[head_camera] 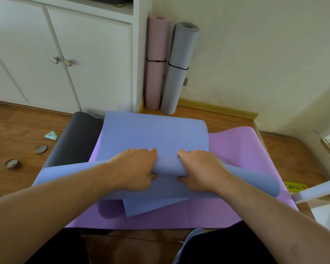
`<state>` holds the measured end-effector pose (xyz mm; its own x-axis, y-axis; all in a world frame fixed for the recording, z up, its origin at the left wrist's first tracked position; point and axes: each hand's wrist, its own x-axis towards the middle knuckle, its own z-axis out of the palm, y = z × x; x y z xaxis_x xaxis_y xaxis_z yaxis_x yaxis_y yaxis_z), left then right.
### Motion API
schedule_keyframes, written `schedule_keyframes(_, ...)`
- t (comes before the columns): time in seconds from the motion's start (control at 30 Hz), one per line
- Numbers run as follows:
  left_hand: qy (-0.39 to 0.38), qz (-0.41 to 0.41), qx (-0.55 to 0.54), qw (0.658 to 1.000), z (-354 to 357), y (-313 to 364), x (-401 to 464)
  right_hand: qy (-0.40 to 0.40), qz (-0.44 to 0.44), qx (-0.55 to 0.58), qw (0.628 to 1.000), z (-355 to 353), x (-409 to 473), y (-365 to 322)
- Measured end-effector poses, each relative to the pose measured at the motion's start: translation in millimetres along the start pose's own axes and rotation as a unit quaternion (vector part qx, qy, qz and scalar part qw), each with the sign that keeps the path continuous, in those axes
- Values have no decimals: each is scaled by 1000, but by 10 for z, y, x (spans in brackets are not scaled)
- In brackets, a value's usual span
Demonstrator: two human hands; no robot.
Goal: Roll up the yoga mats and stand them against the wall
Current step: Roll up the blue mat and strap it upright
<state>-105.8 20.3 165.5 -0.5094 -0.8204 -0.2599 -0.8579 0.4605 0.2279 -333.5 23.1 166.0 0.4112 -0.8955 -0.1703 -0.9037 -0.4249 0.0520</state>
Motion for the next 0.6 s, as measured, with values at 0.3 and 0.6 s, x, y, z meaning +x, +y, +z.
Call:
schedule_keyframes(0.3,-10,-18,-16,1000,1,-25,31,65,-19,-30,997,-35,-64,-78)
schedule_keyframes(0.6,19,-13,26,999,27,-6,-13,7,-12,1,1000,25,-41,-48)
